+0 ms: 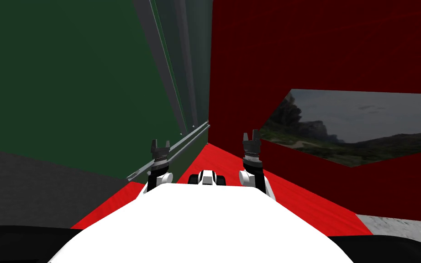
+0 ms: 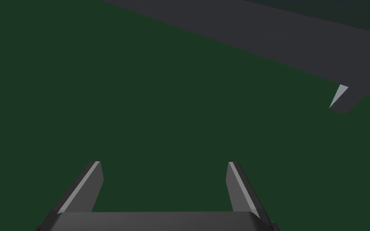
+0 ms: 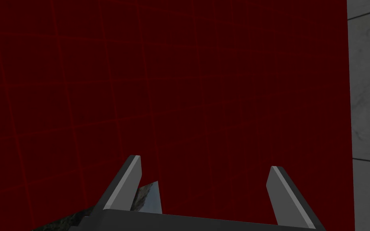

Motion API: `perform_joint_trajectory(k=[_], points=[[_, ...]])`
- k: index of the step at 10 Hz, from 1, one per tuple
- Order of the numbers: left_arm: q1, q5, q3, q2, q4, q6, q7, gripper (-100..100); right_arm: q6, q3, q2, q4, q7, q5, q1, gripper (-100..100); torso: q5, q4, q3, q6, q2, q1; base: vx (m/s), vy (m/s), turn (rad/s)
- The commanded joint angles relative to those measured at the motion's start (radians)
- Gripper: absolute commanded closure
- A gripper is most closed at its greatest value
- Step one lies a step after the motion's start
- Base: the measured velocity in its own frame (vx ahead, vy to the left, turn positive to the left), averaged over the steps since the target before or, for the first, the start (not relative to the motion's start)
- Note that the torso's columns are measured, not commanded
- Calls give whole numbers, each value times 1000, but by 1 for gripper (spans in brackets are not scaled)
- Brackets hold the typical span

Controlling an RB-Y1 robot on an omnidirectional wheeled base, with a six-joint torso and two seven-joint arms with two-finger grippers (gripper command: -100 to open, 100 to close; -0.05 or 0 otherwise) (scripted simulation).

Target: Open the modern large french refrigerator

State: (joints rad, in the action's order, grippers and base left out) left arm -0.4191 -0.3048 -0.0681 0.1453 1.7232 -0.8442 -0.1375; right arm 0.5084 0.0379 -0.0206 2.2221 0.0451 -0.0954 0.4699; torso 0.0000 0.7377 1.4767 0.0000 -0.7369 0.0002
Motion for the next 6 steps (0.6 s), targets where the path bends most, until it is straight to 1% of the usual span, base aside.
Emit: perform_joint_trajectory(k=[1, 4, 5, 6], points=[[18, -20, -14, 8, -66, -26, -25, -100, 0, 0, 0, 0, 0, 0, 0, 0, 0, 0, 0, 0, 0, -1, 144, -84, 44], [35, -45, -30, 7, -147, -59, -55, -100, 0, 0, 0, 0, 0, 0, 0, 0, 0, 0, 0, 0, -1, -1, 170, -94, 46], [35, -45, -30, 7, -147, -59, -55, -100, 0, 0, 0, 0, 0, 0, 0, 0, 0, 0, 0, 0, 0, -1, 124, -85, 17], [41, -54, -36, 3, -175, -71, -66, -100, 0, 0, 0, 0, 0, 0, 0, 0, 0, 1, -2, 0, -3, 0, 95, -74, 25]])
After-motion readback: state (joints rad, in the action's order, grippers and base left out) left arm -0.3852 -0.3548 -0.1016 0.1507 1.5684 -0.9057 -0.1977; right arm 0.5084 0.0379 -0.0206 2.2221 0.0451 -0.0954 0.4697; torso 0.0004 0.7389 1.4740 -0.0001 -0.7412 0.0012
